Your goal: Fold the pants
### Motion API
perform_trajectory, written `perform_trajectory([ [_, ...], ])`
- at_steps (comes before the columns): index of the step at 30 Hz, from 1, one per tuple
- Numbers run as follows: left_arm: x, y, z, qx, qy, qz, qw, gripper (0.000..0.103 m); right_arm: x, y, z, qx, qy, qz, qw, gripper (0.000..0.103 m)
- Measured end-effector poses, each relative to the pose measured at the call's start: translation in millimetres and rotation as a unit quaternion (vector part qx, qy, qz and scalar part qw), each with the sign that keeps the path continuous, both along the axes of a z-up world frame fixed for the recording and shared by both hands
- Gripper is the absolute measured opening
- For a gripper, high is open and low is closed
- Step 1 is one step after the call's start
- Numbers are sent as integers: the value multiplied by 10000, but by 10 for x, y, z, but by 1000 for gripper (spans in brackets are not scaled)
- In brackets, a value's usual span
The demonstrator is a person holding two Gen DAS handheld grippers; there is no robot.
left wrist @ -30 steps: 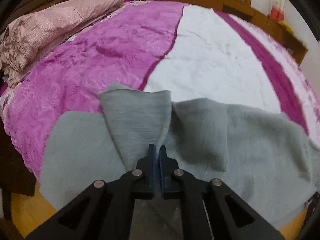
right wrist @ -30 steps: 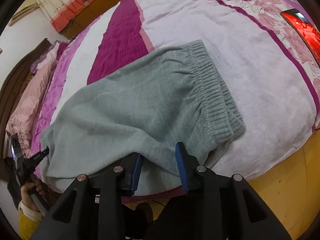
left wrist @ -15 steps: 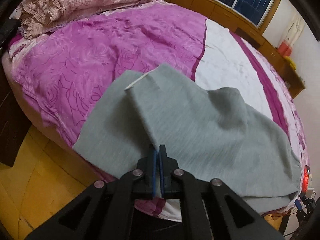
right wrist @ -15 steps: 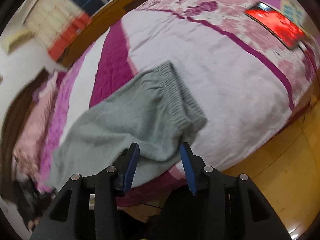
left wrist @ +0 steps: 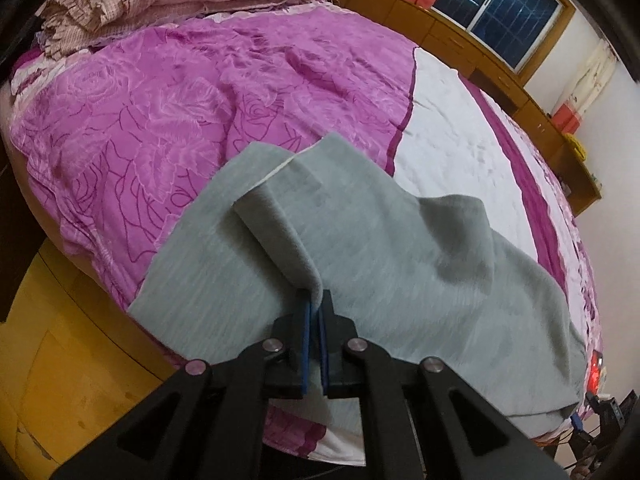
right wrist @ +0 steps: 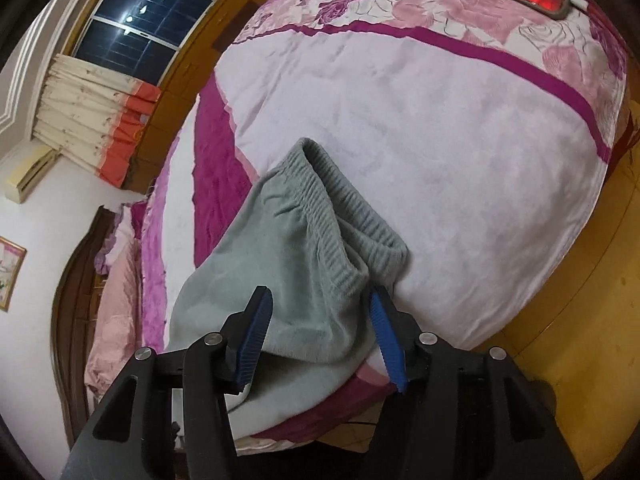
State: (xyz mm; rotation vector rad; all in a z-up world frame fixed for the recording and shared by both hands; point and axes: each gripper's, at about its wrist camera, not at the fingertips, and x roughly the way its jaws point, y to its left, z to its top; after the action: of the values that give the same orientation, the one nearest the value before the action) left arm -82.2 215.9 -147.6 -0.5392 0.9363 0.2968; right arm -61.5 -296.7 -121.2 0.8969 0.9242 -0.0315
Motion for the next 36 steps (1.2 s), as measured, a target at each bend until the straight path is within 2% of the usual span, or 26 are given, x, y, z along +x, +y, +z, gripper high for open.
perform_trajectory([
  [3,8,13,-9,-65,-11,51,10000,3,3,32,38,-74,-59,28,10000,45],
  [7,21,6,-23,-65,-32,83,9999,3,127,51,-64,-141,139,148,9997,41],
  [11,-11,20,73,-107,-85,6,9999,3,226,76,-71,-467,426,286,9976,9],
  [12,-33,28,118,-121,-146,-11,9998,3,226,69,-23,-525,363,340,9974,6],
  [15,-133,66,284,-196,-314,-48,9993,3,175,-4,199,-683,-48,343,9971,4],
  [18,-255,88,380,-207,-339,-19,9992,3,128,-85,312,-750,-217,350,9963,4],
  [21,-338,110,373,-16,-245,20,9997,3,102,-136,257,-748,-137,385,9964,4],
  [27,-381,213,97,-283,15,146,9995,3,57,-187,-69,-547,161,326,9978,4],
  [31,-348,189,49,-129,59,38,9999,3,62,-171,-138,-706,170,395,9966,4],
  [36,-355,159,63,49,68,-45,10000,5,91,-64,-120,-1147,246,572,9914,4],
])
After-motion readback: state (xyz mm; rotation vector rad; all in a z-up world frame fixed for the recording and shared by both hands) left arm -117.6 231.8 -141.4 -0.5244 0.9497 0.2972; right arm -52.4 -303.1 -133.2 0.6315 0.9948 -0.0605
